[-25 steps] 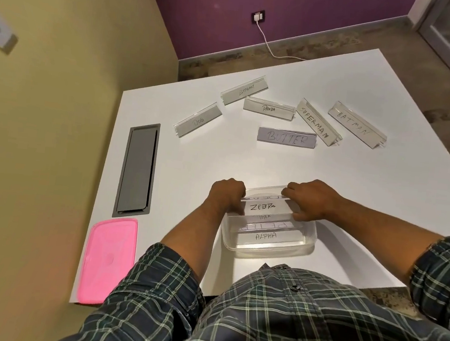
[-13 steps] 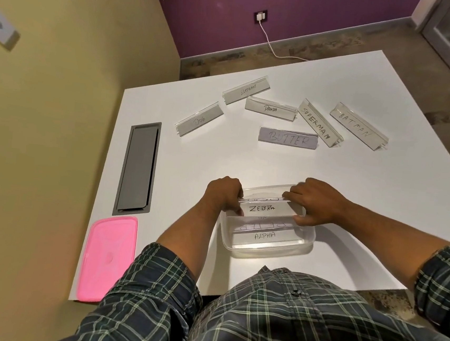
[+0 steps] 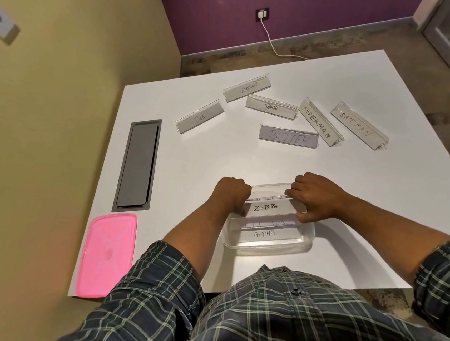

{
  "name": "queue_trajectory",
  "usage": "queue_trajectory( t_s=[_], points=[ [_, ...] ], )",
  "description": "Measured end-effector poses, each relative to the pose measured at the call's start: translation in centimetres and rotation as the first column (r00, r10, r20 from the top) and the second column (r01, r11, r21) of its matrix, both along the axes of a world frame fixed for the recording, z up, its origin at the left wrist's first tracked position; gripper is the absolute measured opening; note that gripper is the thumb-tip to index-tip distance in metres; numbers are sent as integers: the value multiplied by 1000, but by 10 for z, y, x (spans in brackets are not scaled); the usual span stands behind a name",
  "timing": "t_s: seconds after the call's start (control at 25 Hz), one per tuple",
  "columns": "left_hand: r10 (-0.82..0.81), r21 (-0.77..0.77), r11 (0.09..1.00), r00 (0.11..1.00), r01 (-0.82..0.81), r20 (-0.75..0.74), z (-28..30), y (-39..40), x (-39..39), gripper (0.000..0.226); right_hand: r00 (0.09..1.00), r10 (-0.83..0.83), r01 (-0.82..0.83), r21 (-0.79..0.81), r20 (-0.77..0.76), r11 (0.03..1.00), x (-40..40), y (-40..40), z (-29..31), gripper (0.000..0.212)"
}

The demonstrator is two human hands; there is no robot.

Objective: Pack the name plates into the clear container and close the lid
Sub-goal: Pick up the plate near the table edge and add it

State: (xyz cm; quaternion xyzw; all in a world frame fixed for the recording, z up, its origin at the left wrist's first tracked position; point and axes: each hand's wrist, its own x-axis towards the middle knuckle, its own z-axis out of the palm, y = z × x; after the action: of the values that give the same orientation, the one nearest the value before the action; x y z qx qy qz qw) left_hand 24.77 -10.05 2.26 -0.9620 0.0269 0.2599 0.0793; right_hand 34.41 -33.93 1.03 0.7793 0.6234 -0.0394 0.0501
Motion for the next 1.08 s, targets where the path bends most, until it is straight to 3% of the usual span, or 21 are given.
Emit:
queue_trajectory(
  t_s=[0.16, 0.36, 0.56, 0.84, 1.0, 1.08],
  points=[
    [-91, 44, 995, 996, 90, 8, 1, -3, 0, 34, 1000, -17, 18, -55, 13, 998, -3, 8, -4, 42],
    [-107, 67, 992, 994, 107, -6, -5, -1, -8, 18, 994, -89, 101, -237, 57, 966, -9, 24, -14, 33],
    [-119, 60, 991, 993, 117, 23, -12, 0, -13, 21, 988, -94, 129, -336, 120, 933, -14, 37, -23, 32],
    [-154, 42, 988, 987, 152, 52, -21, 1, -14, 20, 985, -75, 117, -292, 154, 949, -15, 46, -41, 19],
    [-160, 49, 986, 987, 159, 17, -25, 1, -12, 22, 958, -19, 77, -192, 287, 978, -18, 41, -43, 3],
    [-163, 46, 986, 987, 162, 10, -25, 1, -10, 23, 950, -4, 59, -168, 311, 984, -18, 40, -45, 9]
  ],
)
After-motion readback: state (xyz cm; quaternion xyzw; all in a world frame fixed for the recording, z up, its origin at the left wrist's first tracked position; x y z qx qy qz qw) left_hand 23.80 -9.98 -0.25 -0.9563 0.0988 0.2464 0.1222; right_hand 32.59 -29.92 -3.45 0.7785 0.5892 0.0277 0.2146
